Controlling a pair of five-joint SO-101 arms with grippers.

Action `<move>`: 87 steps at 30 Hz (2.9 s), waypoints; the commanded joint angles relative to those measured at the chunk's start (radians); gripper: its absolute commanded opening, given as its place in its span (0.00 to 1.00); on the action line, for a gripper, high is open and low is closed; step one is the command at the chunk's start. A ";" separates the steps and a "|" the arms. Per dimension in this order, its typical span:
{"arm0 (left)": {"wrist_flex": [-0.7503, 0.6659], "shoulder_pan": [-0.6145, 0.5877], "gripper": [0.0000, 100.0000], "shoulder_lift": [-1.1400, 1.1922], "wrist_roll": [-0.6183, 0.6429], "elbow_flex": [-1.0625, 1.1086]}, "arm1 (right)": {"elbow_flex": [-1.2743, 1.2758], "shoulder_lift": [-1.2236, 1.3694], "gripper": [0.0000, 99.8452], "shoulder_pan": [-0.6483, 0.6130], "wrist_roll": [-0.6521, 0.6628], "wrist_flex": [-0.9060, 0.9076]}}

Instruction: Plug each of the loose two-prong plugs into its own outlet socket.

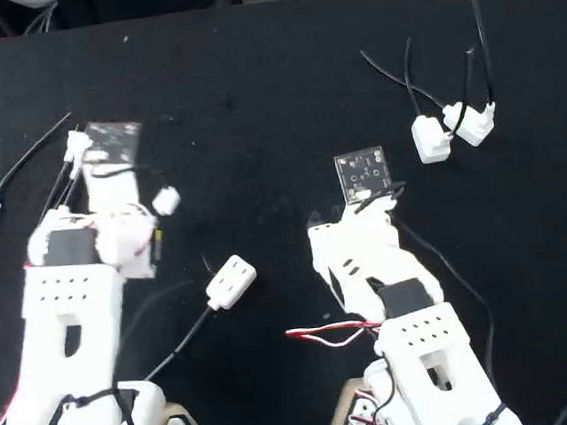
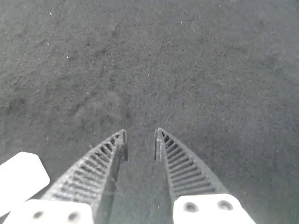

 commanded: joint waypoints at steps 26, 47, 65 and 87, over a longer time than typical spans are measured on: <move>-0.285 0.246 0.03 -0.025 0.140 0.193 | -0.012 -0.027 0.09 -0.009 0.041 -0.031; -0.482 0.461 0.03 -0.021 0.176 0.254 | -0.042 -0.031 0.09 0.180 -0.012 -0.026; -0.279 0.475 0.25 -0.091 0.169 0.177 | -0.048 -0.027 0.09 0.189 -0.046 -0.031; -0.181 0.325 0.24 0.184 -0.348 0.240 | -0.013 -0.025 0.09 0.041 -0.038 -0.032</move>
